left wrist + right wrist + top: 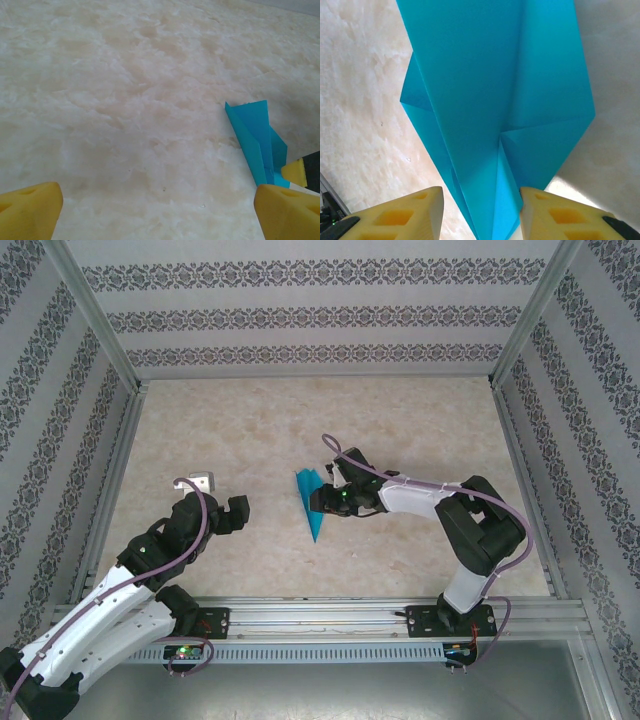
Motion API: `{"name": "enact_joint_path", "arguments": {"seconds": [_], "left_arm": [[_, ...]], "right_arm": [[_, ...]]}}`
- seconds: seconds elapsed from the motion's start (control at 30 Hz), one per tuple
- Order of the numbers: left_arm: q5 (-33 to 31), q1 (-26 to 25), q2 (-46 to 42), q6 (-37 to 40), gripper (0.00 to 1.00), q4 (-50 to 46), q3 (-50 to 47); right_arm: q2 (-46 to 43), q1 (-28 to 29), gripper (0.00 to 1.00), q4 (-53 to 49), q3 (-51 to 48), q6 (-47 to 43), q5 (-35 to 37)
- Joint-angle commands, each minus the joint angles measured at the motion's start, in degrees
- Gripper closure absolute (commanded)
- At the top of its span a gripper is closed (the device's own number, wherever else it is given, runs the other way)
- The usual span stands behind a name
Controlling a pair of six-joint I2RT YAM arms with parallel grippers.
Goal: Fold a paper plane with a square sheet of paper (fold left side to right side)
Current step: Pick up the paper plane at the center of the table.
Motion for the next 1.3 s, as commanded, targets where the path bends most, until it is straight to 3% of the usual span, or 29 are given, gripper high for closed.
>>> {"name": "enact_joint_path", "arguments": {"seconds": [0.0,0.53,0.87,1.27], "left_arm": [[-1.1,1.0,-0.5,1.1,0.02,-0.5,0.2],[-0.9,1.2,-0.6,1.2,0.01,-0.9,-0.1],[-1.0,1.3,-0.8,1.2,0.01,-1.1,-0.4],[-0.8,1.4,-1.0,1.0,0.01,-1.1,-0.7]], "right_arm": [[1.4,0.7,0.56,-1.5,1.9,-0.8,-0.3],[4.1,3.3,0.56,-9.8,7.9,-3.4,5.9],[5.7,4.3,0.71,-14.3,10.6,-4.6,9.4],[7.4,5.9,0.74,-18.4,13.8,-3.8,12.1]]}}
